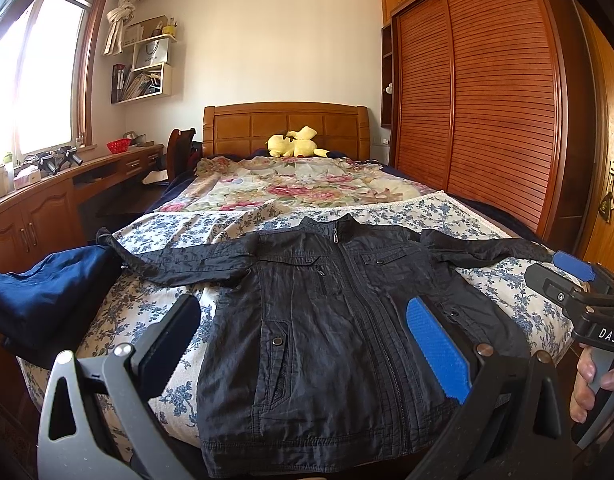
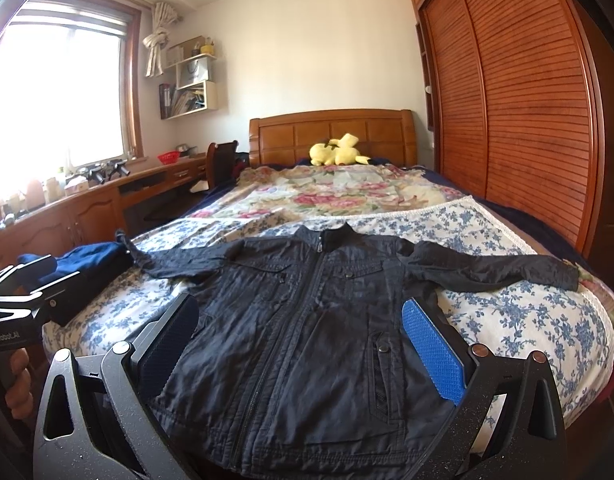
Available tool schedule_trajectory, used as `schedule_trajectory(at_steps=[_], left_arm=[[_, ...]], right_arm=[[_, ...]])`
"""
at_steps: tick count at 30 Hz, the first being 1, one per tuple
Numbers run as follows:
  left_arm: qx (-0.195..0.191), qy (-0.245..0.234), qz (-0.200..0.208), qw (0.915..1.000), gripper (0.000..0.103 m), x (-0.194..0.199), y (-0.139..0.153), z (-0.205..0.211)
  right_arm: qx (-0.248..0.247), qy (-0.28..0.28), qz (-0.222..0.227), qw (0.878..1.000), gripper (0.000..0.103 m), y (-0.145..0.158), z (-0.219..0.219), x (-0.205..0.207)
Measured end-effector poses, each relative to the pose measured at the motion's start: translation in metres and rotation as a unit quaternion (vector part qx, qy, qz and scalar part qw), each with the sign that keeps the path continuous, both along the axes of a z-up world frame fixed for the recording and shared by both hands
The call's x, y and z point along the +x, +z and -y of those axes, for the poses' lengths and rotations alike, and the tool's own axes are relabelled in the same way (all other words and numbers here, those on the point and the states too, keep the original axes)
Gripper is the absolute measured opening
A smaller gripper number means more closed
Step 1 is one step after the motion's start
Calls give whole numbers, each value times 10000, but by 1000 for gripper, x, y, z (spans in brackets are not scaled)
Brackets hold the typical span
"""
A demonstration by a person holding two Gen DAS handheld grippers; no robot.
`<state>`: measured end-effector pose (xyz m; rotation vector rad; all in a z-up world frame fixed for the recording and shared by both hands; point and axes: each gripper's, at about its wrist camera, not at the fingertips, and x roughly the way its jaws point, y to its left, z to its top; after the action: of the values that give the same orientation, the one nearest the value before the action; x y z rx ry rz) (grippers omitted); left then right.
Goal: Fold large clothes
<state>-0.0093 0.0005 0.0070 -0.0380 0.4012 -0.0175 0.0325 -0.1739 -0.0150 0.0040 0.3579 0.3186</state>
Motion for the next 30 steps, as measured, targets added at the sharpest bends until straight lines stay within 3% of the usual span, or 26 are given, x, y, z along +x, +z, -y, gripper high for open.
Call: schedule_trajectory(at_steps=[21, 30], left_arm=[[-4, 6, -45, 10000, 103, 3, -3, -1], [-31, -26, -314, 9995, 103, 29, -28, -12]], right_arm=[[-3, 6, -14, 10000, 103, 2, -2, 0], [-110, 47, -297, 9995, 103, -23, -8, 27]])
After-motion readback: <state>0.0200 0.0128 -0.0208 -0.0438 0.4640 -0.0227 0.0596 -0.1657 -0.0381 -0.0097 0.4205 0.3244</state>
